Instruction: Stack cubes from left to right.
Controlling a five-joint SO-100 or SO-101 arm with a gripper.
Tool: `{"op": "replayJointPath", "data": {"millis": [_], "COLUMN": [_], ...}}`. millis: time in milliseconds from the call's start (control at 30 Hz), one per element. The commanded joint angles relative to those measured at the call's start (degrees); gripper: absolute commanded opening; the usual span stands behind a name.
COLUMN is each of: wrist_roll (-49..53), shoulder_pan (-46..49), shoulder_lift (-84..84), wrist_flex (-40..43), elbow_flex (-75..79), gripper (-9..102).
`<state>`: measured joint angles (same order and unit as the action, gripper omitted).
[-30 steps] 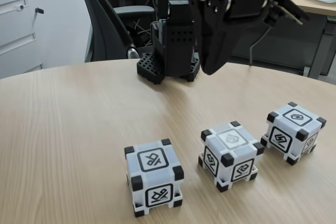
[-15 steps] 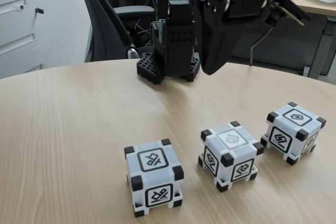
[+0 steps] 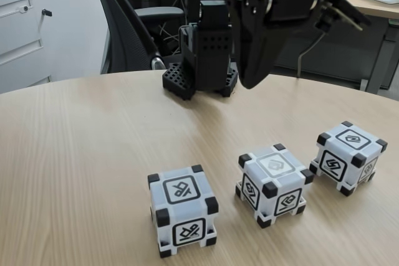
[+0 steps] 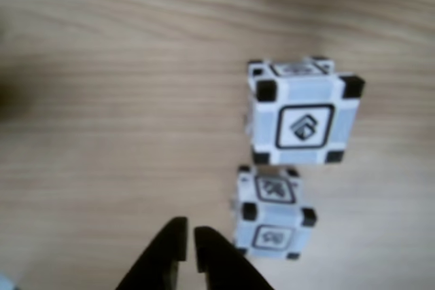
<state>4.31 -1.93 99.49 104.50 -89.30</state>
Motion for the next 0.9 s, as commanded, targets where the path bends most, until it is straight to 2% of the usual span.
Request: {"op": "replayJointPath", "data": {"millis": [0,167,333,533,867], "wrist_roll": [-0.7,-1.3,-2.9,-4.3,-6.0], "shoulder_pan": [0.4,-0.4,-0.4,-0.9,-14.9], "shoulder_lift": [1.4,-1.8,-12.3,-17.8,-17.6], "wrist_flex": [0.7,1.1,1.2,1.2,1.2], "elbow_flex": [6.3,17.2,26.5,29.3,28.4], "gripper": [0,0,0,0,0]}}
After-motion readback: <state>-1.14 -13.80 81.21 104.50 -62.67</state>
